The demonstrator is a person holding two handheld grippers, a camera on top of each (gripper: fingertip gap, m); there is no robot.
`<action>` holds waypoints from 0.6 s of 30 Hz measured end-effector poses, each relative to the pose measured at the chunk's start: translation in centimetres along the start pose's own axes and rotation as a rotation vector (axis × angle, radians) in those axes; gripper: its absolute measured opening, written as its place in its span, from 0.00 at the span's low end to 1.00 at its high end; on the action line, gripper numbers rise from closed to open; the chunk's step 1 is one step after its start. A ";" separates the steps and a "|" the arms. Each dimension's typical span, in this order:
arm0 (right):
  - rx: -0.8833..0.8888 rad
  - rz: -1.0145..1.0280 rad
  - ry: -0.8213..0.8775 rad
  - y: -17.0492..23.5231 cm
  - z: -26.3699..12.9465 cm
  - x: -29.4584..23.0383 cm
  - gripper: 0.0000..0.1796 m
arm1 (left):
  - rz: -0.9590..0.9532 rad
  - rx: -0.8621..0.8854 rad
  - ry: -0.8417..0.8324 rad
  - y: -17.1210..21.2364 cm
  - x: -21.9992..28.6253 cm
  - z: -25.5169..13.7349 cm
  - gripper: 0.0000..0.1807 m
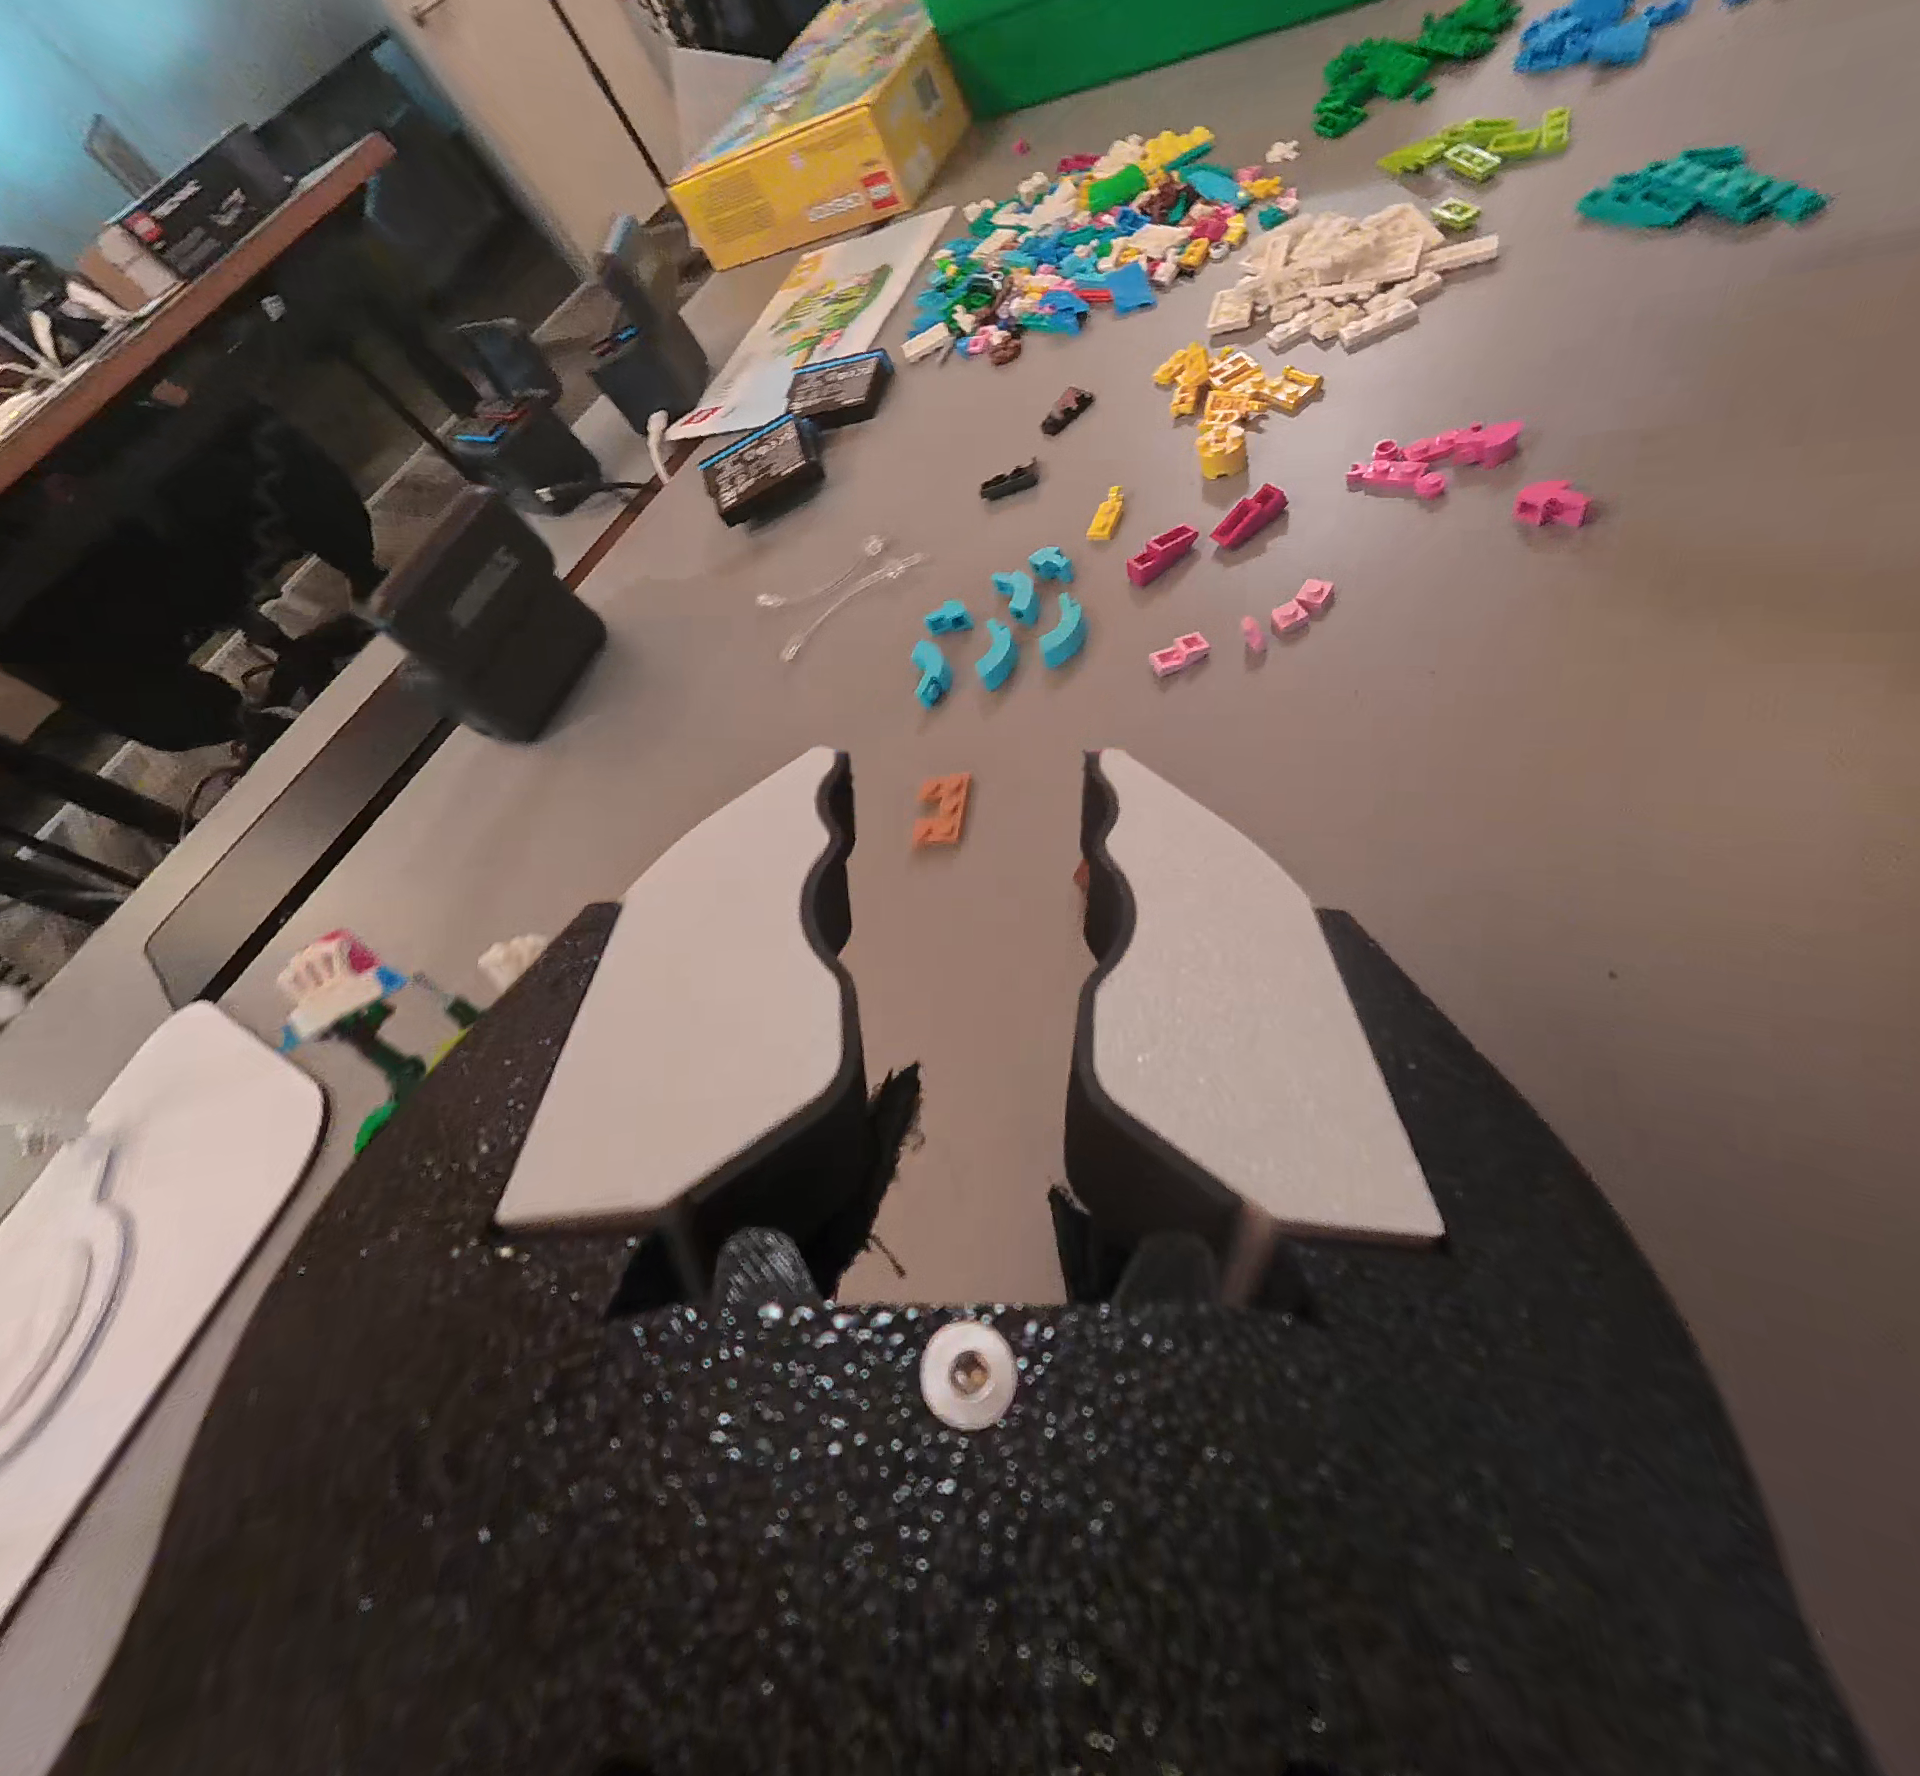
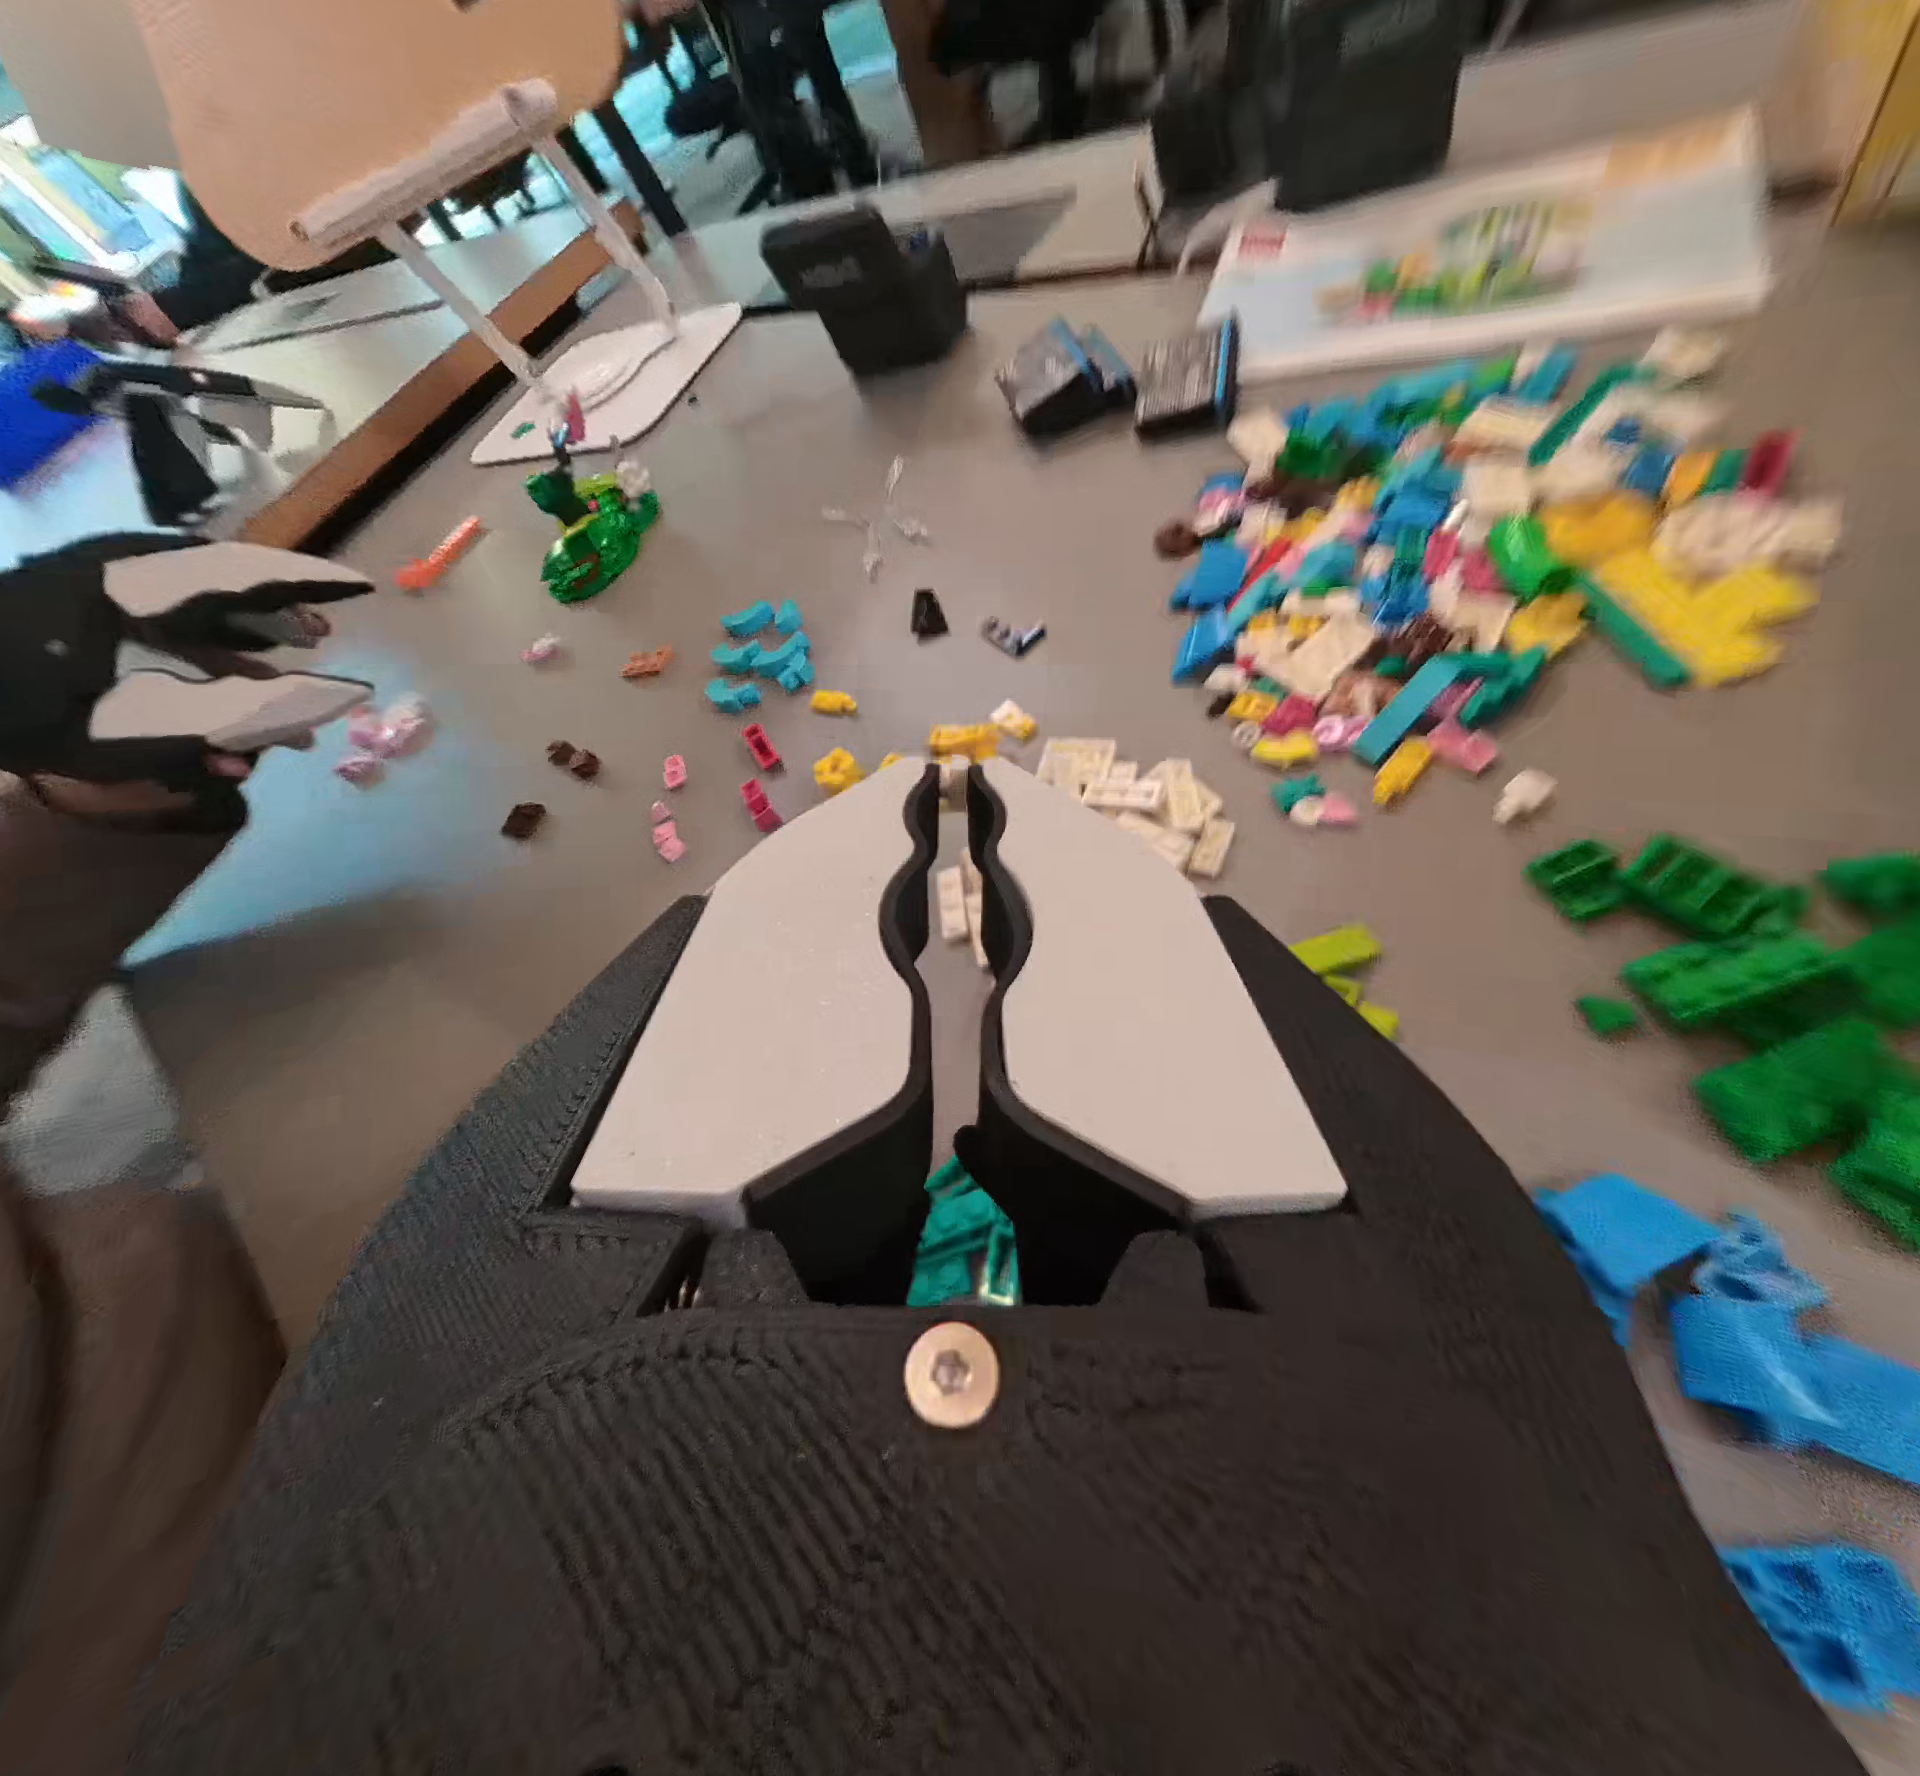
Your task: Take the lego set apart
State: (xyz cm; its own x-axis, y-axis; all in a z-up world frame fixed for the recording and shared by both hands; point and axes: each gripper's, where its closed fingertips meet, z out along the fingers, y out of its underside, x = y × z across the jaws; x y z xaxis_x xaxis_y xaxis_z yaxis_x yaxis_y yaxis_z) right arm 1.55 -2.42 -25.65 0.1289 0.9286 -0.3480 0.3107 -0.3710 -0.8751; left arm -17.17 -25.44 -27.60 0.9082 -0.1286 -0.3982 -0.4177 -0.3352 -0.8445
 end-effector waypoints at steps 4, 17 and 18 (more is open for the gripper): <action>-0.218 0.128 -0.049 3.0 3.3 1.1 0.02 | -0.070 0.042 -0.058 0.8 -1.6 -2.8 0.23; -0.455 0.060 0.068 4.3 6.4 2.4 0.17 | -0.163 -0.125 -0.113 6.0 -4.8 -10.4 0.32; -0.419 0.026 0.080 3.4 6.5 1.8 0.17 | -0.181 -0.144 -0.113 6.7 -5.1 -10.8 0.32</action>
State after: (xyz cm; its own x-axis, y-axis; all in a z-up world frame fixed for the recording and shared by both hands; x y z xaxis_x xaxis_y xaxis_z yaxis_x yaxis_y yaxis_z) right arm -3.22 -1.97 -31.46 0.2098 0.9217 -0.3264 0.6601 -0.3798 -0.6481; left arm -24.37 -37.11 -27.40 0.9561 0.0480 -0.2891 -0.2330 -0.4739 -0.8492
